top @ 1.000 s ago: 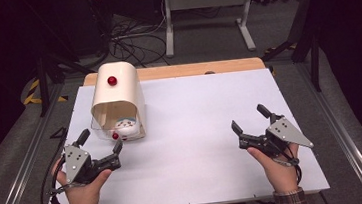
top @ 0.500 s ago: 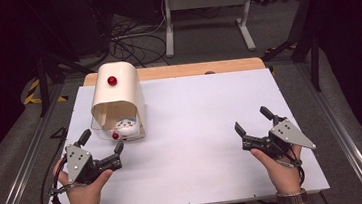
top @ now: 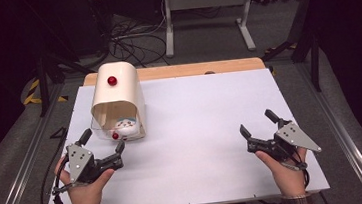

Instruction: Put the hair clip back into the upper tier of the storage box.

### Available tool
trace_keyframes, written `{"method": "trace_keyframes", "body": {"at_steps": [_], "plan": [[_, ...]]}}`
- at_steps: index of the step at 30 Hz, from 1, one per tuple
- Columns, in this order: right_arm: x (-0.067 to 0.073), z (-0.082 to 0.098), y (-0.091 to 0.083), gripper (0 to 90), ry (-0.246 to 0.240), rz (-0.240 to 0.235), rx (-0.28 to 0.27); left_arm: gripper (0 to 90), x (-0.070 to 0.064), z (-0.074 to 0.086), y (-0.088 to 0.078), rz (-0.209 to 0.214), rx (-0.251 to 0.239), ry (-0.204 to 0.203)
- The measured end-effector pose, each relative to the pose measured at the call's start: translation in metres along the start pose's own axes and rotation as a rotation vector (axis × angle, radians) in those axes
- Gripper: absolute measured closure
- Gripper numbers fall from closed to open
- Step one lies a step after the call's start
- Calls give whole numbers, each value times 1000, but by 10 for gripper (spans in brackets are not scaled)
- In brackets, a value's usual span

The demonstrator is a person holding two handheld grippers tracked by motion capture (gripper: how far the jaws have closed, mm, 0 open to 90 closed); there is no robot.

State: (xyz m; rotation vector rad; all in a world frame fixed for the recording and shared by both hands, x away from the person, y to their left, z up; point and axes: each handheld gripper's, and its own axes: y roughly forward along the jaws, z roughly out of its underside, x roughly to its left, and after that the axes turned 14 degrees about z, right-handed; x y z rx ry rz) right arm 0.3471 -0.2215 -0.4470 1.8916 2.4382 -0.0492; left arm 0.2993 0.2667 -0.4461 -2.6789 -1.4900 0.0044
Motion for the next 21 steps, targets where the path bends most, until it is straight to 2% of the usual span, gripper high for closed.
{"method": "trace_keyframes", "body": {"at_steps": [21], "plan": [[0, 0, 1, 53, 5, -7, -3, 22, -1, 2, -1, -7, 9, 5]]}}
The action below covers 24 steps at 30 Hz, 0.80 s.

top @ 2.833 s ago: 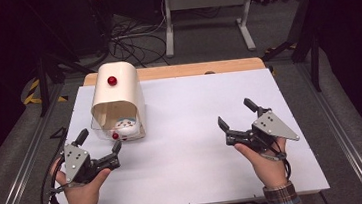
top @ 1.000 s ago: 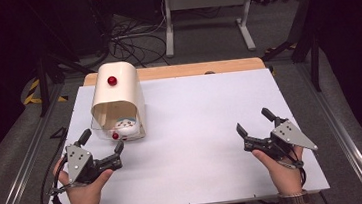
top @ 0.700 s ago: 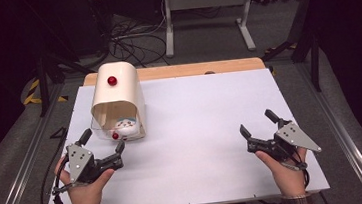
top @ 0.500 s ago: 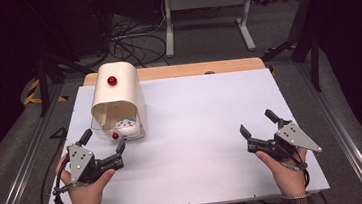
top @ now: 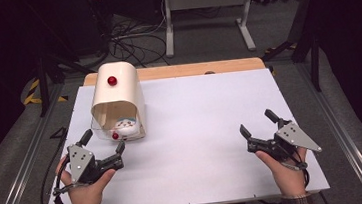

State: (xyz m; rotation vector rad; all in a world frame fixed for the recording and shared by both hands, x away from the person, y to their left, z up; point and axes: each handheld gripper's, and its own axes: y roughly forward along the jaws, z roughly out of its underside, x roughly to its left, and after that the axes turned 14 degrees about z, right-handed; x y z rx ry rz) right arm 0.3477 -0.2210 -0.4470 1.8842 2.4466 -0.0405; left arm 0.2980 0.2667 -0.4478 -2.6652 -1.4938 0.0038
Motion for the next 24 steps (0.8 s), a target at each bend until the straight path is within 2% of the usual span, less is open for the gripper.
{"method": "trace_keyframes", "body": {"at_steps": [5, 11, 12, 20, 24], "plan": [[1, 0, 0, 53, -2, -2, 2, 39, 0, -1, -1, 1, -9, 9], [2, 1, -1, 53, -7, -5, 4, 106, -2, 0, 0, 10, -8, 16], [2, 1, -1, 52, -6, -6, 3, 137, -2, 0, 0, 8, -8, 18], [2, -1, -2, 53, -6, -4, -2, 176, -2, 0, -2, -4, -15, 14], [2, -1, -1, 54, -4, -7, -4, 250, -2, 0, -5, -7, -24, 24]]}}
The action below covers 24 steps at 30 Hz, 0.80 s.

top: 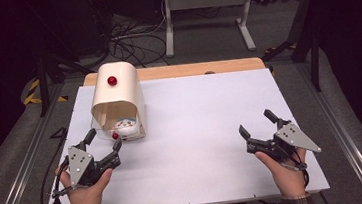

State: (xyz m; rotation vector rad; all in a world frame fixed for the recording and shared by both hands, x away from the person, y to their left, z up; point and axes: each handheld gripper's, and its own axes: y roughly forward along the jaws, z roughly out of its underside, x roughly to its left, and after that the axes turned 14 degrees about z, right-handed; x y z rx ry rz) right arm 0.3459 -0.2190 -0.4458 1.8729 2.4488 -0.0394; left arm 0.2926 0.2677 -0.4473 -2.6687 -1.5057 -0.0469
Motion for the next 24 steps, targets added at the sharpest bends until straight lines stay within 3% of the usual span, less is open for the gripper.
{"method": "trace_keyframes", "body": {"at_steps": [4, 14, 24], "plan": [[0, -1, 0, 54, 1, -2, -2, 338, 0, 0, -2, 4, -5, 11], [0, 0, 0, 55, 2, 0, 0, 440, -1, 1, -3, 7, -5, 20], [0, 0, 0, 56, 2, 0, -2, 595, -1, 0, -5, 12, -6, 1]]}}
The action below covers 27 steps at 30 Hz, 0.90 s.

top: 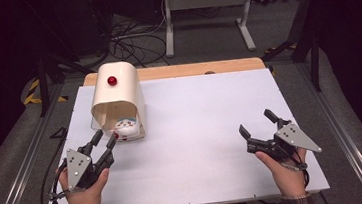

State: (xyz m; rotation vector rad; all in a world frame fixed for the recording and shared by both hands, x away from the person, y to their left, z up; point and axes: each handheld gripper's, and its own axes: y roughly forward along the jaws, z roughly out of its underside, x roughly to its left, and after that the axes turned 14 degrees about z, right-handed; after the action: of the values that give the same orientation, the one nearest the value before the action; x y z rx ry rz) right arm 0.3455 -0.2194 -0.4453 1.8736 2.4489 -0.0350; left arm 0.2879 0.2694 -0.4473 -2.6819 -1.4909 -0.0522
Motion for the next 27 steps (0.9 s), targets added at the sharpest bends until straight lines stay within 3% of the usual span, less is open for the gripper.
{"method": "trace_keyframes", "body": {"at_steps": [6, 18, 27], "plan": [[-1, 0, 0, 59, -2, 0, 0, 666, 1, 0, 0, 8, 10, -10], [0, -1, -1, 61, 1, -2, -4, 892, 4, 2, -2, 3, 16, -32], [0, -2, -1, 63, 2, -2, -5, 899, 4, 3, -1, 4, 28, -34]]}}
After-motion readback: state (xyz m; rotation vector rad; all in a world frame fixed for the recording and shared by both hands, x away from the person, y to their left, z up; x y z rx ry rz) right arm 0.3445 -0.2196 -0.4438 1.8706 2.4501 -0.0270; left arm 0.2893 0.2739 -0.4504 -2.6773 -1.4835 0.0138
